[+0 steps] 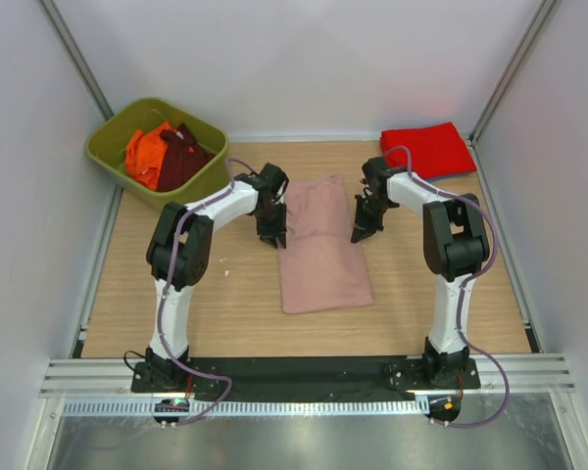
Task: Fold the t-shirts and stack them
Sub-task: Fold the tshirt
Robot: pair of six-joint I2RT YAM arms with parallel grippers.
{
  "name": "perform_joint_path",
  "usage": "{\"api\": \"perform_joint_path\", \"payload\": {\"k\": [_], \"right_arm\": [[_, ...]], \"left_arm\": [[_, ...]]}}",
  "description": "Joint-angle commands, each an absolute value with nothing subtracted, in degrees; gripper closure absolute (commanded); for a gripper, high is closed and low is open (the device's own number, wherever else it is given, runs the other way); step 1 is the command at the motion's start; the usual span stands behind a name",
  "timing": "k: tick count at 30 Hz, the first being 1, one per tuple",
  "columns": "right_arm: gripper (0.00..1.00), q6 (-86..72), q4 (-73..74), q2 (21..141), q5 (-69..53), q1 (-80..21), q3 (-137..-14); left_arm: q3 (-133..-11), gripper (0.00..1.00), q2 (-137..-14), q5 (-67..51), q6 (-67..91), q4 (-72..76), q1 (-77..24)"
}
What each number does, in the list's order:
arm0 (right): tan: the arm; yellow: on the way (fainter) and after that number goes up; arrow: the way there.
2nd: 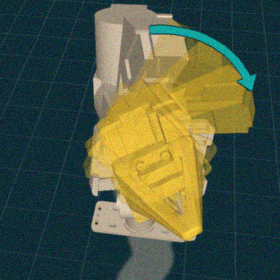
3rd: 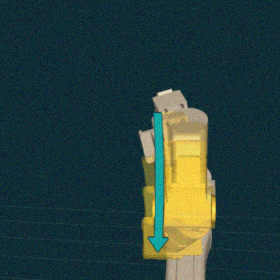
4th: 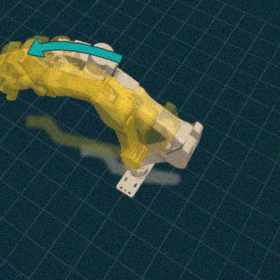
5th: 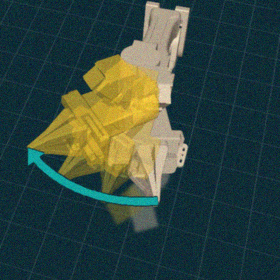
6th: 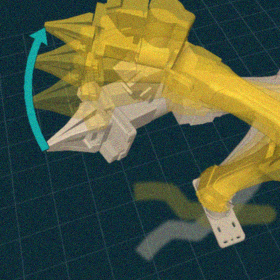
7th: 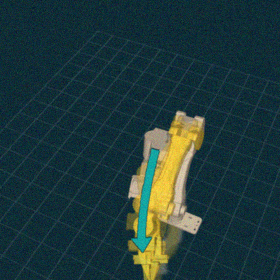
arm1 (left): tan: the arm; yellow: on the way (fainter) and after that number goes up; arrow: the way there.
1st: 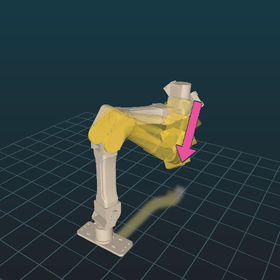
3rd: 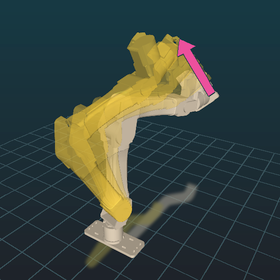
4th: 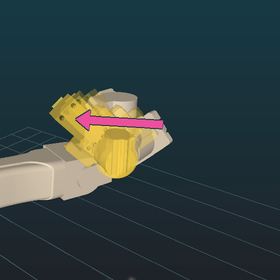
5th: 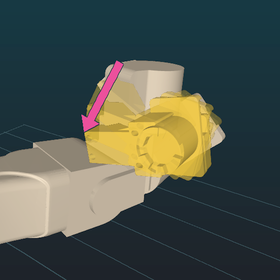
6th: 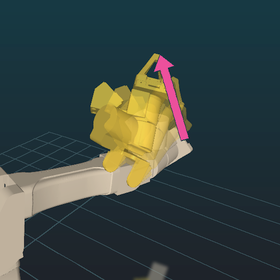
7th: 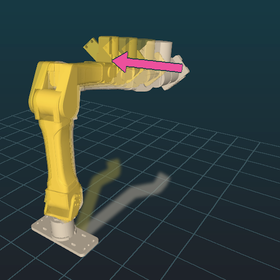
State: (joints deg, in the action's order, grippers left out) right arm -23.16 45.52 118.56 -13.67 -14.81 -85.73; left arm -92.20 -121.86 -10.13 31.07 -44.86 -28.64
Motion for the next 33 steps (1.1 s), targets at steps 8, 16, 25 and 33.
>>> {"api": "perform_joint_path", "payload": {"k": [8,16,25,33], "right_arm": [[0.87,-21.8,46.1,118.5,-12.2,-14.9,-90.6],[0.74,-23.7,48.1,114.0,-18.2,-15.6,-94.6],[0.76,-32.1,35.7,114.9,-35.0,-19.4,-87.8],[0.89,-29.9,33.8,119.9,-31.6,-18.7,-84.5]], "left_arm": [[-92.4,0.71,-119.4,-5.3,28.2,-48.0,-28.1],[-97.9,0.63,-112.8,-10.9,30.0,-50.1,-28.2],[-93.9,0.83,-116.2,-30.8,42.3,-32.1,-28.6],[-88.5,0.84,-122.4,-23.2,40.5,-32.8,-29.0]]}}
